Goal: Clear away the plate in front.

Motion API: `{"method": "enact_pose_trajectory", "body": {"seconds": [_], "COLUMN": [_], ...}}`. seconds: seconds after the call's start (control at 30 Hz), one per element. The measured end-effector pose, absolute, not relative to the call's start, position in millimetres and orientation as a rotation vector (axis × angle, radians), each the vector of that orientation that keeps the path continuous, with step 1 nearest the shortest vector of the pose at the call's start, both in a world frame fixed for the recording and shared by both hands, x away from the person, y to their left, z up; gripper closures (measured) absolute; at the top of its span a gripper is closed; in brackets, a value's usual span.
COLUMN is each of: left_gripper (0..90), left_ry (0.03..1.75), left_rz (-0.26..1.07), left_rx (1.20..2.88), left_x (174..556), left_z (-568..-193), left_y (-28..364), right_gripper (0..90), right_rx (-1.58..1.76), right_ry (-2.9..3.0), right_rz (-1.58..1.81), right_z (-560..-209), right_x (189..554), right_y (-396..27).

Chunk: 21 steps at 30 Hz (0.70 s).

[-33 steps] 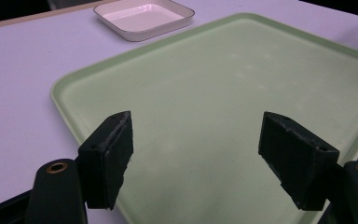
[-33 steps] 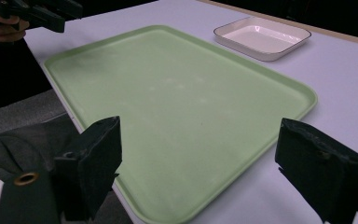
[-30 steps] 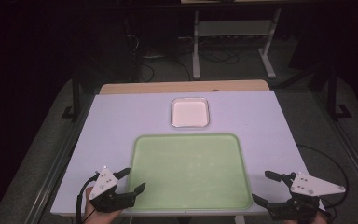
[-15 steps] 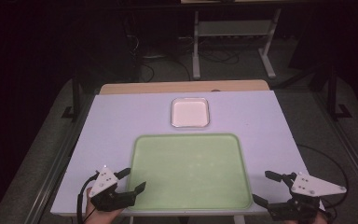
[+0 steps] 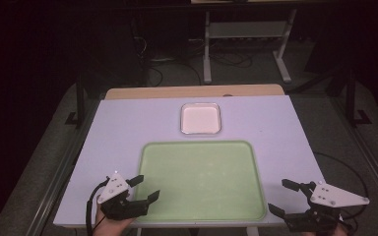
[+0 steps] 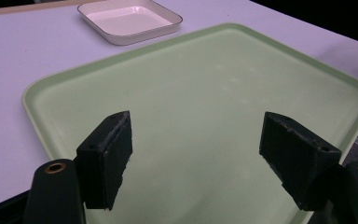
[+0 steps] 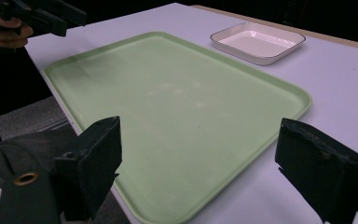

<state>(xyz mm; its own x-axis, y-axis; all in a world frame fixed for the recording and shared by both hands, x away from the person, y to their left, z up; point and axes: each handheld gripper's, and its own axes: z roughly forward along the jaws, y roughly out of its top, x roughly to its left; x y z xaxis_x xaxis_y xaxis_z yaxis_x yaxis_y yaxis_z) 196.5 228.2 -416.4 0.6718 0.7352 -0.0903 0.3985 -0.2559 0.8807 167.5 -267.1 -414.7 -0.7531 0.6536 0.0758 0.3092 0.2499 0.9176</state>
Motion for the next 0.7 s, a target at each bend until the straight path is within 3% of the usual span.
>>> {"method": "enact_pose_trajectory", "body": {"seconds": [0.7], "left_gripper": [22.8], "left_ry": [0.845], "left_rz": [0.404], "left_rx": [1.898], "left_x": [222.3], "left_z": [-393.1], "left_y": [209.4], "right_gripper": [13.8], "right_rx": [0.893], "right_ry": [2.177], "right_rz": [1.51], "right_z": [-412.9], "right_x": [166.9], "right_y": [-273.9]}}
